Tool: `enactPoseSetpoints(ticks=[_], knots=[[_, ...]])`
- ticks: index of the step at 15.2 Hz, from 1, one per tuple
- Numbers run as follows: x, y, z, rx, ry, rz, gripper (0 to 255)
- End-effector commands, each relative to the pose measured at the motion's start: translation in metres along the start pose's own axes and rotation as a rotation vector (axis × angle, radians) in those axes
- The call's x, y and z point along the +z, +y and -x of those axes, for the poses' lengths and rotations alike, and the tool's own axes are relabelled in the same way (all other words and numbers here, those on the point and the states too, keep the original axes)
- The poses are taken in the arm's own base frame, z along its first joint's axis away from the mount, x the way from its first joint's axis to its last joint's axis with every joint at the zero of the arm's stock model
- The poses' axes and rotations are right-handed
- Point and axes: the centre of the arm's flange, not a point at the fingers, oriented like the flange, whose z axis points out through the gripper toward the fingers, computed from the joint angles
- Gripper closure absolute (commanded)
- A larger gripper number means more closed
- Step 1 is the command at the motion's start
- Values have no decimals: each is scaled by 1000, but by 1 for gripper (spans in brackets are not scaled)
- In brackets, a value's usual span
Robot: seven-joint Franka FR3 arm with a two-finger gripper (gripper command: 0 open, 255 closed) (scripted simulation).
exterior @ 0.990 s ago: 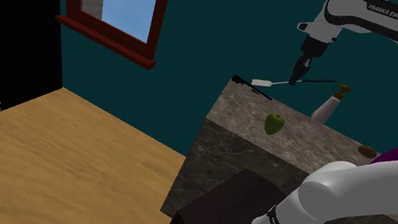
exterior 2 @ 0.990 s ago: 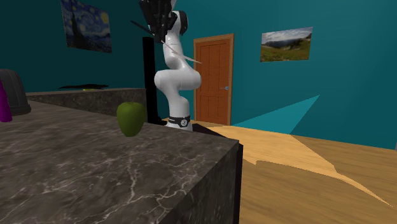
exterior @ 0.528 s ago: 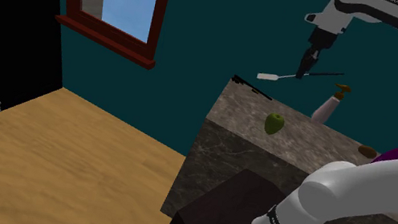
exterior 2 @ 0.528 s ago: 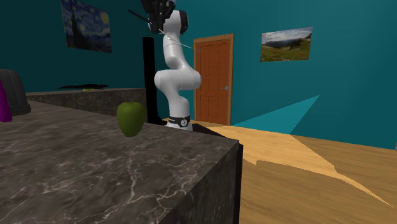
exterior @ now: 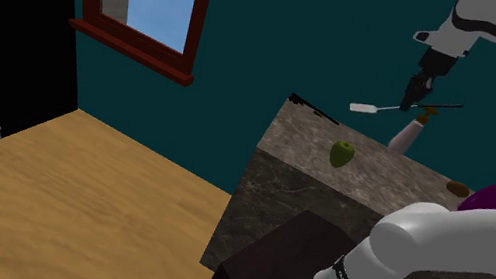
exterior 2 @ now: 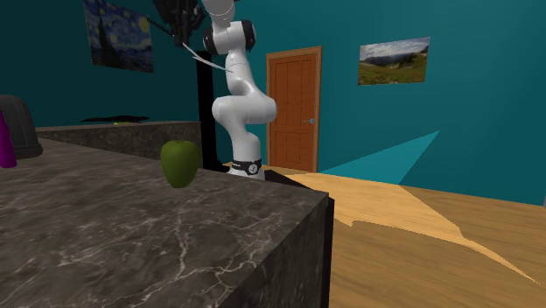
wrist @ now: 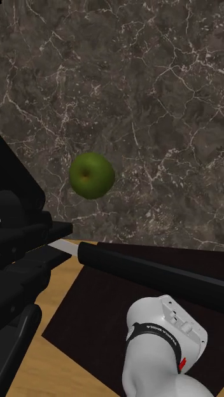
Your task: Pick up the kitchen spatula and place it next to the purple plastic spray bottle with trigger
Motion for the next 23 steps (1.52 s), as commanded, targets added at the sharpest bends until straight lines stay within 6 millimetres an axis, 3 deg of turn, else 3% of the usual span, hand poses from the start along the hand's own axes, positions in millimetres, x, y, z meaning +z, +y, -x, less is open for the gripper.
enactPoseSetpoints(ticks=[1, 23], knots=[[2, 3, 23, -1, -1, 0, 255], [21, 38, 310, -1, -1, 0, 255]])
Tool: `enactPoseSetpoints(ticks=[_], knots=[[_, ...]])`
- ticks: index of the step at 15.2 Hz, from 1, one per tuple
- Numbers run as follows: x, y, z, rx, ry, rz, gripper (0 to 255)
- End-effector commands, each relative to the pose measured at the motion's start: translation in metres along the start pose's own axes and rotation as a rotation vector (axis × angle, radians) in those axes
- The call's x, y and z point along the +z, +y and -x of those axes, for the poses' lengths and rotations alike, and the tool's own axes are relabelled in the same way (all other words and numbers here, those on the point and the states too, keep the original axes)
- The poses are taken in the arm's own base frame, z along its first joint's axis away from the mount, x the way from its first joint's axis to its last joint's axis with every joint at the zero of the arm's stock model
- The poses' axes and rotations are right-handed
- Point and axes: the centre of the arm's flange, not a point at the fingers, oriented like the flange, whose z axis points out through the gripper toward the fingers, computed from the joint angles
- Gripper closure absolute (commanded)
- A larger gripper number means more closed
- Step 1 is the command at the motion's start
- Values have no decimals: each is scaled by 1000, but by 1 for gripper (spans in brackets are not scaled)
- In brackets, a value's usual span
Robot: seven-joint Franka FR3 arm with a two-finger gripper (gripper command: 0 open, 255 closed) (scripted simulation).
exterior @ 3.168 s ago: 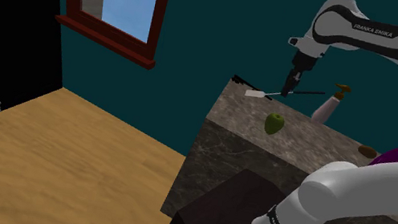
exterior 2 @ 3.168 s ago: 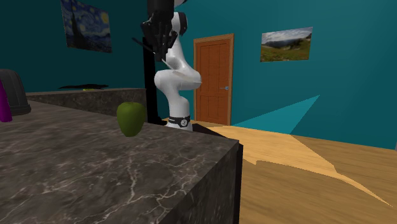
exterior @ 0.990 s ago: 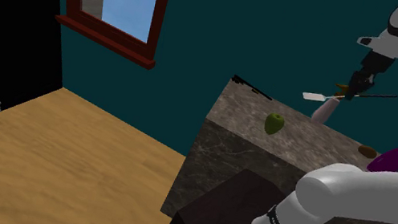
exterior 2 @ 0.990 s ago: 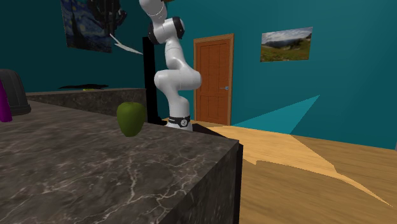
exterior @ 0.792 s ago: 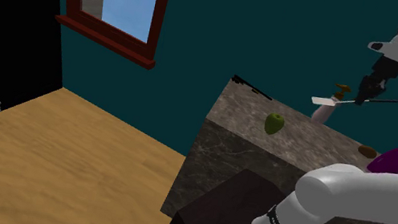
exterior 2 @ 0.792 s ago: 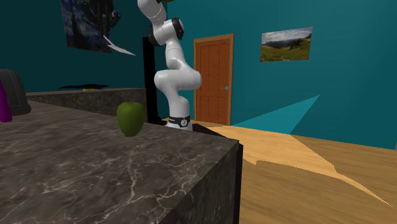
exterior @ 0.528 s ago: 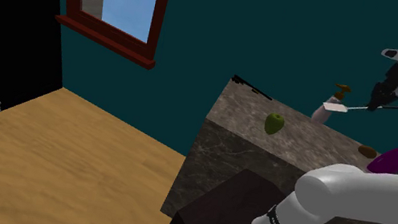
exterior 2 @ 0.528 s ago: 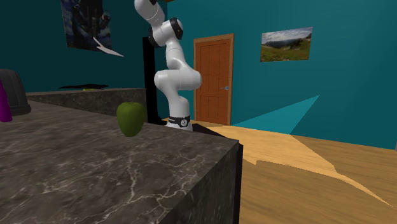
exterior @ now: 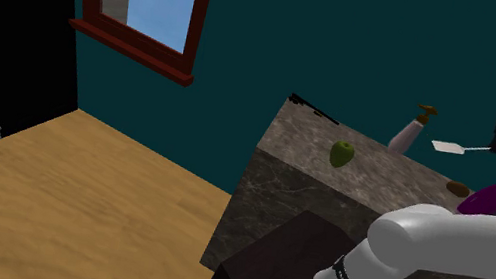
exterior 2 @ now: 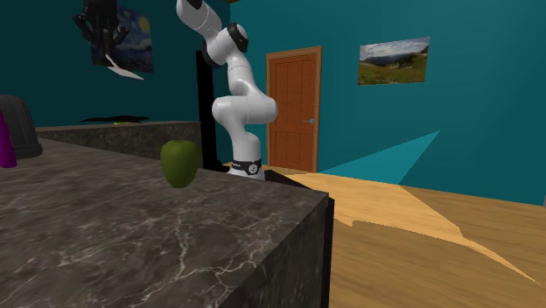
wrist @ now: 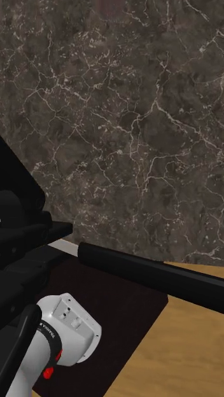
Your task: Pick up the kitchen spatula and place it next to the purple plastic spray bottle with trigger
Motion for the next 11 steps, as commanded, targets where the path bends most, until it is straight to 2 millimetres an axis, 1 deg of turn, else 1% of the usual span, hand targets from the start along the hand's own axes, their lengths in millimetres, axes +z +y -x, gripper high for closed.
enactPoseSetpoints(ticks=[1, 11], knots=[[2, 6, 28, -1, -1, 0, 255], [11, 22, 159, -1, -1, 0, 255]])
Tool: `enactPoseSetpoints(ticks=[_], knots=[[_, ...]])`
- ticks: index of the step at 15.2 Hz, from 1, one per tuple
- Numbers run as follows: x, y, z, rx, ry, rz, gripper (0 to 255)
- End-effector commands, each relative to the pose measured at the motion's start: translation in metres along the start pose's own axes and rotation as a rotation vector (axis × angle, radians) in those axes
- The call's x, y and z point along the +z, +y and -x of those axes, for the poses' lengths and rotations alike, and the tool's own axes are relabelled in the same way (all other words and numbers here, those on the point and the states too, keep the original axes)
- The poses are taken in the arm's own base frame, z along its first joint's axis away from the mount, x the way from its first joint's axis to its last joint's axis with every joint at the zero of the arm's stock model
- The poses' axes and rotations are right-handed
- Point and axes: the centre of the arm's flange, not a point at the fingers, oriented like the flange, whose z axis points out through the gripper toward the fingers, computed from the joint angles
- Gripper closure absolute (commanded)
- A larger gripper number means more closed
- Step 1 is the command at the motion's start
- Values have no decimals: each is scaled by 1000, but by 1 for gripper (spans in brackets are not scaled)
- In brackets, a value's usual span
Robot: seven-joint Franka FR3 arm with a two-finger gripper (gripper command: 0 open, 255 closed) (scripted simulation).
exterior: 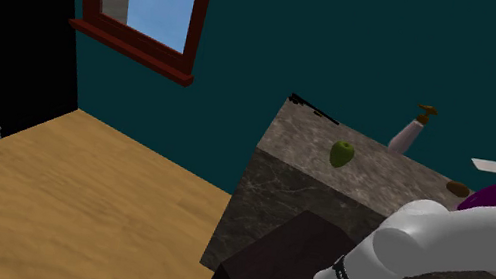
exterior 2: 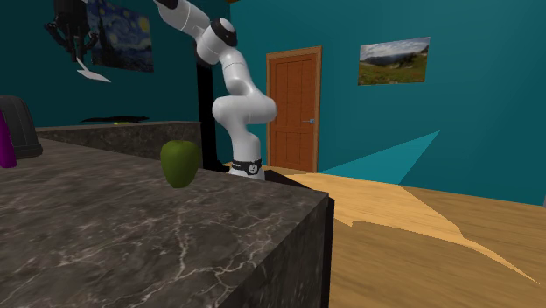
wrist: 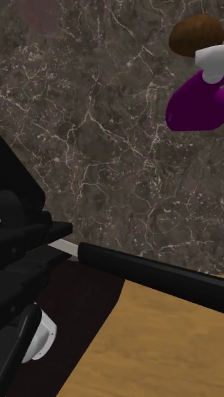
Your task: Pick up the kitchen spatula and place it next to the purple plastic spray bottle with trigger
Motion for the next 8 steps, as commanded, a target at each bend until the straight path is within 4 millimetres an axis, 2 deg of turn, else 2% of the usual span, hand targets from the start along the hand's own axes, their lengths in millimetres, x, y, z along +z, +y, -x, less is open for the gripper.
enactPoseSetpoints(ticks=[1, 7, 8], knots=[[3, 4, 28, -1, -3, 0, 255], [8, 14, 107, -1, -3, 0, 255], [8, 14, 111, -1, -3, 0, 255]])
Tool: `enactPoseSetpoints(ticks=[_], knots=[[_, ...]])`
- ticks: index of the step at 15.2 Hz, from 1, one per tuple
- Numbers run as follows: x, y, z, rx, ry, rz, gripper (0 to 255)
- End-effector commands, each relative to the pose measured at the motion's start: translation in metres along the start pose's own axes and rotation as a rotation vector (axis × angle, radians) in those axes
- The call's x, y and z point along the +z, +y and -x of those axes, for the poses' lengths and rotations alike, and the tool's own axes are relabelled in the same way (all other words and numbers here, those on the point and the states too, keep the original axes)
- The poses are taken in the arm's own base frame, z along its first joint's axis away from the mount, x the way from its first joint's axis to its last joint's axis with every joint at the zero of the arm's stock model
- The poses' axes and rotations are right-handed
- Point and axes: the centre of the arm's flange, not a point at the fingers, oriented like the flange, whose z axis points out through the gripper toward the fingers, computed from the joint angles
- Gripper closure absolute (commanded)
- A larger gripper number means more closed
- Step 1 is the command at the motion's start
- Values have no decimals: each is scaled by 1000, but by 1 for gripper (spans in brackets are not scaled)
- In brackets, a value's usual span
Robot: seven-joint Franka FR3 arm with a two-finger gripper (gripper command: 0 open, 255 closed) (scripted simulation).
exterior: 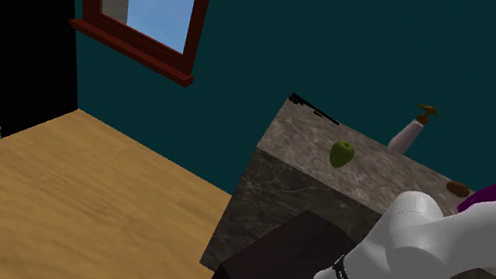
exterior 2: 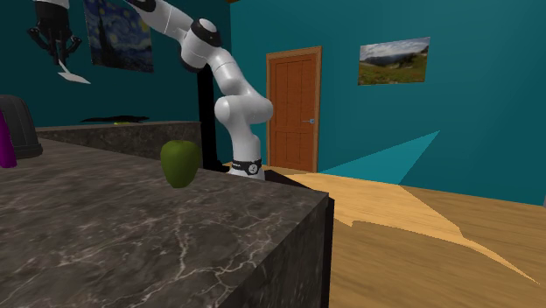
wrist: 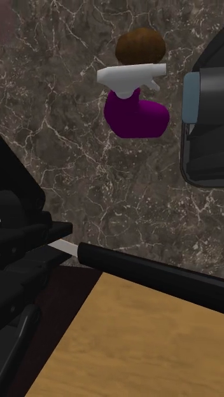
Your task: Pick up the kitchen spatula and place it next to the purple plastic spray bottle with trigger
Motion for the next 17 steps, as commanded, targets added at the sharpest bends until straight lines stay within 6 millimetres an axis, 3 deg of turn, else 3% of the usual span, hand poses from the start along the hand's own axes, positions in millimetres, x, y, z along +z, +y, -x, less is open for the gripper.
enactPoseSetpoints(ticks=[1, 17], knots=[[6, 0, 9, -1, -1, -1, 255], [91, 0, 4, -1, -1, -1, 255]])
